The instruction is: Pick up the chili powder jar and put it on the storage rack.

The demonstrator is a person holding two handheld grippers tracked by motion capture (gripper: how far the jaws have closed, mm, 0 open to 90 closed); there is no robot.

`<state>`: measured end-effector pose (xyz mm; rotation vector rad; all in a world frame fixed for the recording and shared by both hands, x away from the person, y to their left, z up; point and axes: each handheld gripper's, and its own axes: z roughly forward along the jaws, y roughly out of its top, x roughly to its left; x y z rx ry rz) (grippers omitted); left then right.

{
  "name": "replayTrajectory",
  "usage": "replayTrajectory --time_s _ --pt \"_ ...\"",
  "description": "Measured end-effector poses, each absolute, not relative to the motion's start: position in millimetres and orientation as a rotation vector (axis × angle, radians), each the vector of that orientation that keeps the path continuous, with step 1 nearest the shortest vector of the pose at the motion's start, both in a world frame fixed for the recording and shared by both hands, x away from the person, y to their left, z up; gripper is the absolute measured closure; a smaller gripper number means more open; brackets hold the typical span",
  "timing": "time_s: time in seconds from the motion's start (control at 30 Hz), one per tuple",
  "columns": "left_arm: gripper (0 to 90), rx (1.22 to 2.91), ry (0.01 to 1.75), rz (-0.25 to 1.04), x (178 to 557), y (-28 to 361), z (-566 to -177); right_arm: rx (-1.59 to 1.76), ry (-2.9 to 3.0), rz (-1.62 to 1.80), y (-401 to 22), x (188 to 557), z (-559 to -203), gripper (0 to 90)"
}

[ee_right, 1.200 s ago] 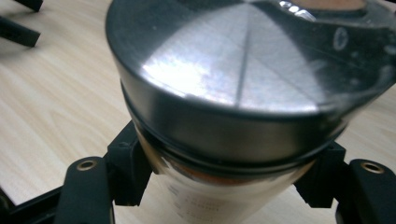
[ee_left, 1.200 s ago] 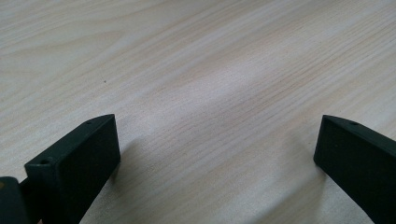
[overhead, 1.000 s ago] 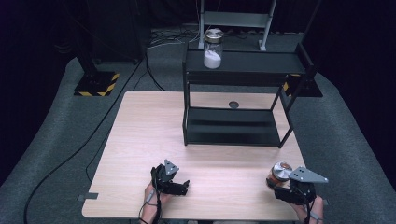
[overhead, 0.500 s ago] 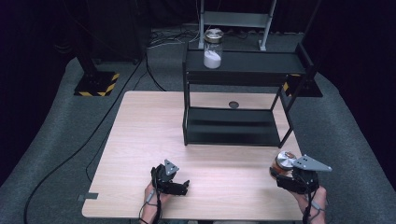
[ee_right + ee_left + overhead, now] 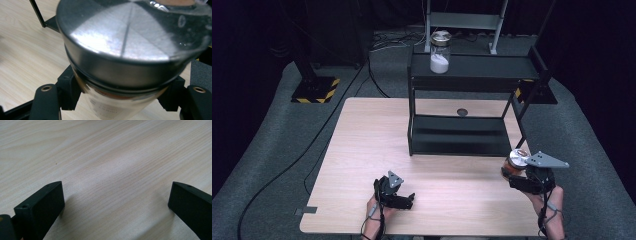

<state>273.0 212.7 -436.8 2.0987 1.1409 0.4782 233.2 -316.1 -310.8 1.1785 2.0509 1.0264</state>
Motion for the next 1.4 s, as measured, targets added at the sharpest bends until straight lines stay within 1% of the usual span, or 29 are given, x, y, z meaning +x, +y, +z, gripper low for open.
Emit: replayTrajectory --time_s 0.5,1.4 --pt "0.2 2.099 1.141 0.479 273 213 -437 1.148 2.080 1.006 -309 256 -284 30.9" --pt "0.2 2.099 1.140 0.479 273 213 -437 1.106 2.081 0.952 -305 281 -241 30.9"
